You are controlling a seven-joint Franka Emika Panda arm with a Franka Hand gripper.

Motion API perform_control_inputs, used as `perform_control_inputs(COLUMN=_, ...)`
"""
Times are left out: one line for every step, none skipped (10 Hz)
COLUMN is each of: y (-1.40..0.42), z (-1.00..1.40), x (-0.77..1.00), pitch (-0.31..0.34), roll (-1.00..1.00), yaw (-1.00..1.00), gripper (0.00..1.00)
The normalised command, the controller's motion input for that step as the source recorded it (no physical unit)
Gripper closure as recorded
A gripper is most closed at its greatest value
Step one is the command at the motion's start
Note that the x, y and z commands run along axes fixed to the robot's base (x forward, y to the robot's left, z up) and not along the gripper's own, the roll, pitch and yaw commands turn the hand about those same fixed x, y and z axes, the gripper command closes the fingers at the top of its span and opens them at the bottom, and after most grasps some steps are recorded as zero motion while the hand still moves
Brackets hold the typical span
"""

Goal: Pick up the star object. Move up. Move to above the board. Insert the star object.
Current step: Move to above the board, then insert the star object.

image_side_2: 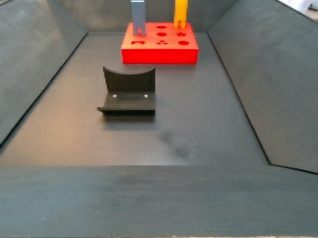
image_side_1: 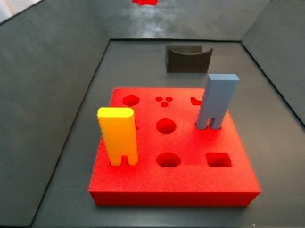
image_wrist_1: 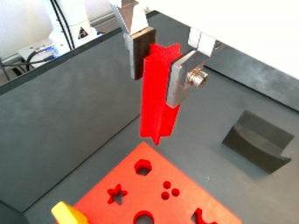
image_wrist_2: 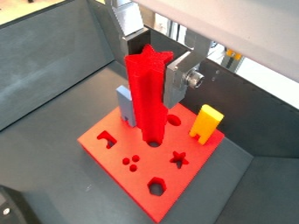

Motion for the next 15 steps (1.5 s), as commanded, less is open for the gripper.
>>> perform_control_inputs(y=-0.17, z=0.03, x=0.1, pitch=0.08, roll=0.05, yaw=0.01, gripper=1.0)
perform_control_inputs(y=-0.03, z=-0.07, x=0.0, pitch=-0.044, roll=0.0, yaw=0.0, gripper=1.0)
perform_control_inputs(y=-0.04, z=-0.32, x=0.0, pitch=-0.09, roll=0.0, yaw=0.0, gripper=1.0)
perform_control_inputs(y=-0.13, z=-0.53, x=-0.01, pitch=-0.109, roll=0.0, yaw=0.02, gripper=1.0)
perform_control_inputs(y=-0.24, z=-0.65, x=-0.03, pitch=-0.121, roll=0.0, yaw=0.14, gripper=1.0)
perform_control_inputs(y=-0.27, z=-0.67, x=-0.01, pitch=-0.136, roll=0.01, yaw=0.21, gripper=1.0)
perform_control_inputs(y=-0.27, z=-0.69, x=-0.07, pitch=-0.17, roll=0.03, yaw=0.23, gripper=1.0)
perform_control_inputs(y=-0.28, z=-0.69, x=-0.05, pitch=-0.173, roll=0.06, yaw=0.29, gripper=1.0)
perform_control_inputs(y=-0.24, z=-0.68, x=-0.09, pitch=-0.154, roll=0.12, yaw=0.37, gripper=1.0)
perform_control_inputs(y=-0.2, z=-0.66, x=-0.16, pitch=-0.143, roll=0.21, yaw=0.51, gripper=1.0)
perform_control_inputs(y=-0.21, z=-0.64, x=-0.11, pitch=-0.126, roll=0.24, yaw=0.6, gripper=1.0)
perform_control_inputs(y=-0.19, z=-0.51, x=-0.09, pitch=-0.104, roll=0.21, yaw=0.59, gripper=1.0)
perform_control_inputs(y=-0.01, z=-0.05, x=0.01, pitch=0.0, roll=0.0, yaw=0.0, gripper=1.0)
perform_control_inputs(y=-0.05, z=-0.54, x=0.0, pitch=-0.101, roll=0.15, yaw=0.39, gripper=1.0)
perform_control_inputs(y=-0.15, z=-0.72, x=-0.01, pitch=-0.121, roll=0.22, yaw=0.59, gripper=1.0)
